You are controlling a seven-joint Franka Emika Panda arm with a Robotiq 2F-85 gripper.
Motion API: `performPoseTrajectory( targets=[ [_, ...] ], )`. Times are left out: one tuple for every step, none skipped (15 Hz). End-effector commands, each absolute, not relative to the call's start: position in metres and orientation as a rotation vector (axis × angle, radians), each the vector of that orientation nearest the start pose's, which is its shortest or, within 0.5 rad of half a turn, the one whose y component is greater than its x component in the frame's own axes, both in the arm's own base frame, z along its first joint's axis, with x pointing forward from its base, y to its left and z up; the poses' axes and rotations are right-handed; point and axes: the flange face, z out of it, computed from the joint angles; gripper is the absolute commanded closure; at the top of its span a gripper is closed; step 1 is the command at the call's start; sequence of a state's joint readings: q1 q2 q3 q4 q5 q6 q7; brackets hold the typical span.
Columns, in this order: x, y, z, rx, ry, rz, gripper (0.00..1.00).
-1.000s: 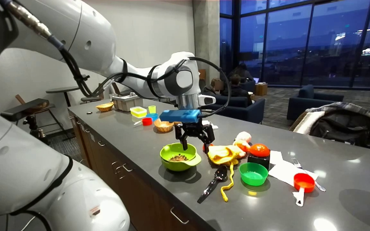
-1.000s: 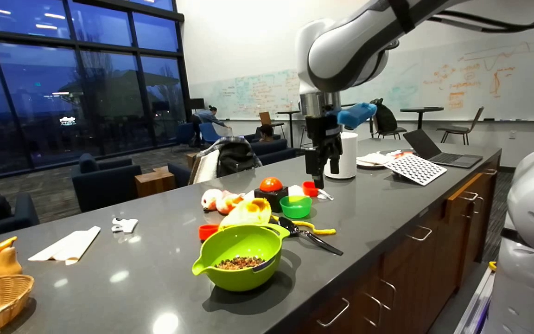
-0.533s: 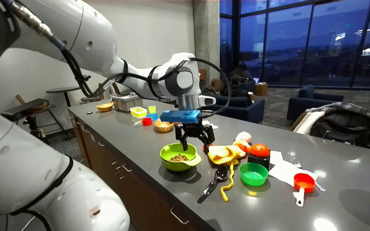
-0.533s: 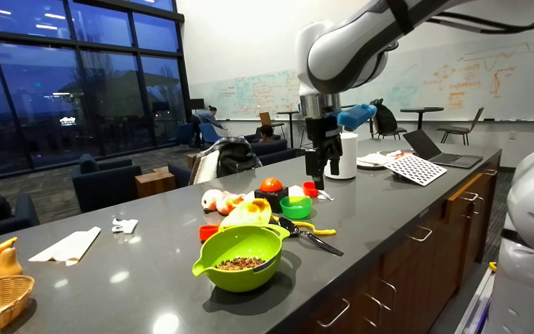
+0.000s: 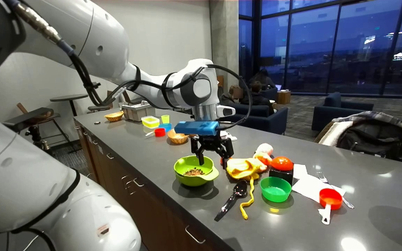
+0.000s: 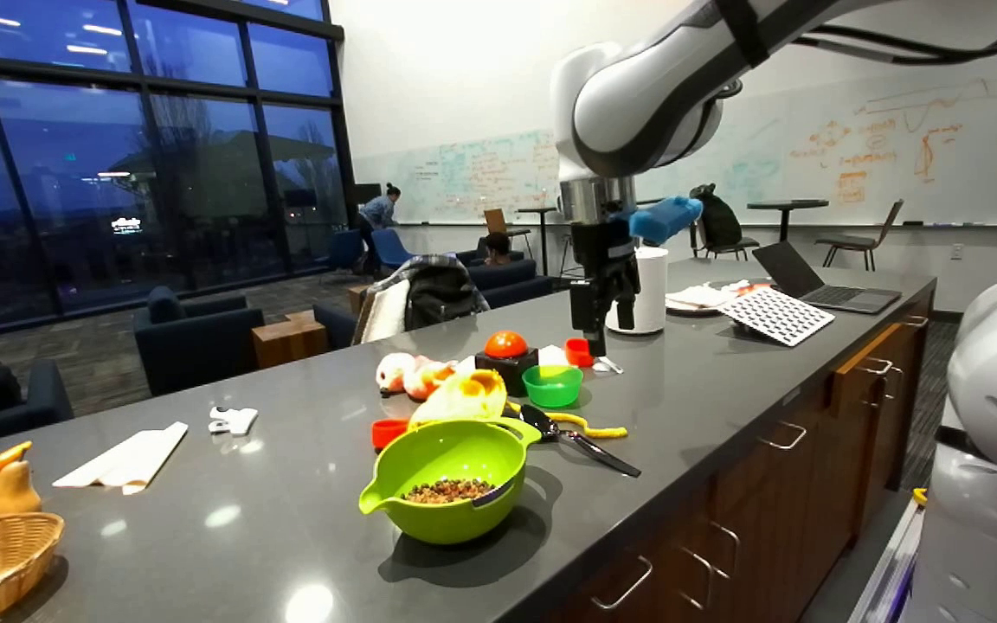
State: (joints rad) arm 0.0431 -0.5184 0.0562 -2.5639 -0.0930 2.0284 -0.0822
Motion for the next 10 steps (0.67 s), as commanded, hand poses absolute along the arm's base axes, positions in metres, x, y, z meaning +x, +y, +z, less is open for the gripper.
performPoseTrajectory(
  targets=[
    [0.391, 0.027, 0.422, -3.197, -0.354, 0.073, 0.0],
    [0.393, 0.025, 0.416, -3.186, -0.352, 0.091, 0.0],
    [0.396, 0.024, 0.41, -3.174, -0.351, 0.11, 0.0],
    [0.399, 0.022, 0.403, -3.16, -0.352, 0.127, 0.0],
    [0.401, 0.02, 0.397, -3.145, -0.355, 0.143, 0.0],
    [0.403, 0.019, 0.392, -3.131, -0.349, 0.153, 0.0],
    [0.406, 0.017, 0.385, -3.114, -0.35, 0.167, 0.0],
    [0.407, 0.016, 0.38, -3.098, -0.35, 0.18, 0.0],
    [0.41, 0.015, 0.374, -3.084, -0.343, 0.194, 0.0],
    [0.411, 0.014, 0.369, -3.07, -0.341, 0.2, 0.0]
  ],
)
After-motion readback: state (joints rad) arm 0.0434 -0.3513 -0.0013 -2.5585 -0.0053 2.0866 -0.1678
